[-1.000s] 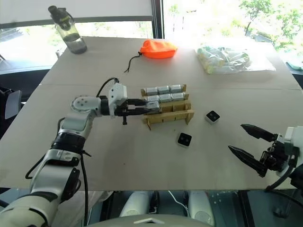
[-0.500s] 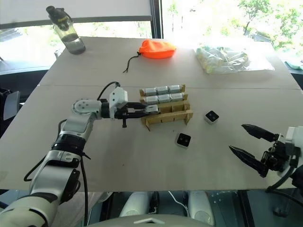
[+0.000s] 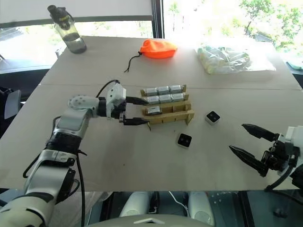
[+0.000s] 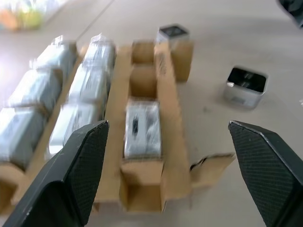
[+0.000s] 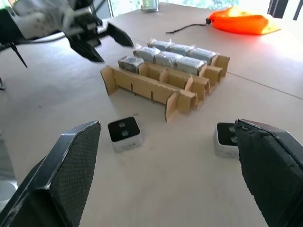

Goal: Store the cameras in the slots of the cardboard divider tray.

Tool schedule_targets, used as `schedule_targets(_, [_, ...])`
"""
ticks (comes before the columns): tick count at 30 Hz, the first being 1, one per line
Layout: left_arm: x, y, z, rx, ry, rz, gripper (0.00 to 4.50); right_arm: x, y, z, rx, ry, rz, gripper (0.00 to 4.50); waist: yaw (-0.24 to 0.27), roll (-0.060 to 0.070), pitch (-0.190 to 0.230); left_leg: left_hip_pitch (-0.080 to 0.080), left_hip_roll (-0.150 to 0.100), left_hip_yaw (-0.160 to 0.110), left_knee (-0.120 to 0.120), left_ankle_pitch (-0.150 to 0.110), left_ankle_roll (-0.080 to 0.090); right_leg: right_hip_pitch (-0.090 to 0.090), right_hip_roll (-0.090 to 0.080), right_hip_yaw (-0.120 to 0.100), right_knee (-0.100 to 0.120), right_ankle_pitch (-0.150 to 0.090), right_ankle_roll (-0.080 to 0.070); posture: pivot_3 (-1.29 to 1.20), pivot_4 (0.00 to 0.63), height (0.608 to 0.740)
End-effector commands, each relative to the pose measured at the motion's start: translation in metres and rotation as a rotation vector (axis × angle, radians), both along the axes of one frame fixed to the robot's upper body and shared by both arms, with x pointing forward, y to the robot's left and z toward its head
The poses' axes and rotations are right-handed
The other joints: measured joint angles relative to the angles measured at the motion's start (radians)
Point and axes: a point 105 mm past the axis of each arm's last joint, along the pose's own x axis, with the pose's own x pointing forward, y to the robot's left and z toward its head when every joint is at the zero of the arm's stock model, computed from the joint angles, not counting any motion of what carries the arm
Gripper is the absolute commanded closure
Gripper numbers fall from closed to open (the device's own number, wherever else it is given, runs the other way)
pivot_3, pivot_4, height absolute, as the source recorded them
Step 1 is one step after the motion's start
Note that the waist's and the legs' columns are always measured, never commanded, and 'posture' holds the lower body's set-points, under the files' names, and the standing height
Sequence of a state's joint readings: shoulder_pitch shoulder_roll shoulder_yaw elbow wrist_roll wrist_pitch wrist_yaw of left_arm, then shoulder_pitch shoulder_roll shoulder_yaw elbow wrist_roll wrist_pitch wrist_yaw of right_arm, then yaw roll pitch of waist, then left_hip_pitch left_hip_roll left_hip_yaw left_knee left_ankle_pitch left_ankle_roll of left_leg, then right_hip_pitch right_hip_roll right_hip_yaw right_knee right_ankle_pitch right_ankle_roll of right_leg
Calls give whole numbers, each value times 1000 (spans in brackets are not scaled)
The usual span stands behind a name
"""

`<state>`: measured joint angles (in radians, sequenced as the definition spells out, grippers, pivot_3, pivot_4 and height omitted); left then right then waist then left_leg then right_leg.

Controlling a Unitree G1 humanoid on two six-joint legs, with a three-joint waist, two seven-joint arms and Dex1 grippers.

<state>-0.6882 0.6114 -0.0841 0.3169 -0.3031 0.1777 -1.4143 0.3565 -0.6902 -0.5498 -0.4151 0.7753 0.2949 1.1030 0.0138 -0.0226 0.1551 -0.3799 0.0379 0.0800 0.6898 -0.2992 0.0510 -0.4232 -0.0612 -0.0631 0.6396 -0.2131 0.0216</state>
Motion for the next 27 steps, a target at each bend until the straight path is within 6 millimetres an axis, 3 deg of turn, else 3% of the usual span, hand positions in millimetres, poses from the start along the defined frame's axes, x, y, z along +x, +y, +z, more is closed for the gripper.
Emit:
schedule_targets(1, [-23,10,42,-61,-26,-52,200,9,2,-9,-54,-10,-51,0,-3,0,0,0,0,0,0,0,0,0,0,0,0,0,0,0,150,740])
schedule_targets(6, [-42,21,62,-77,4,-50,200,39,4,-32,-135,-9,-194,0,0,2,-1,1,0,1,-1,0,-1,0,0,1,1,0,0,0,150,740])
schedule_targets(10, [-72,46,57,34,57,-31,200,82,8,-55,-200,6,-345,0,-18,2,0,2,1,3,-1,1,-1,-1,1,3,1,-2,3,0,150,740])
schedule_targets(15, [-84,56,52,46,75,16,200,112,12,-66,-200,74,-350,0,-16,4,1,-1,0,4,-1,1,-2,-5,0,3,2,0,0,0,150,740])
schedule_targets(20, [-90,58,51,41,68,41,200,130,22,-65,-188,80,-301,0,-15,4,1,-2,0,5,-1,1,-2,-5,0,4,1,0,0,0,150,740])
schedule_targets(27, [-97,65,48,40,67,82,200,129,33,-67,-193,88,-220,0,-20,4,1,-2,0,6,-3,1,-2,-7,0,5,1,0,0,0,150,740])
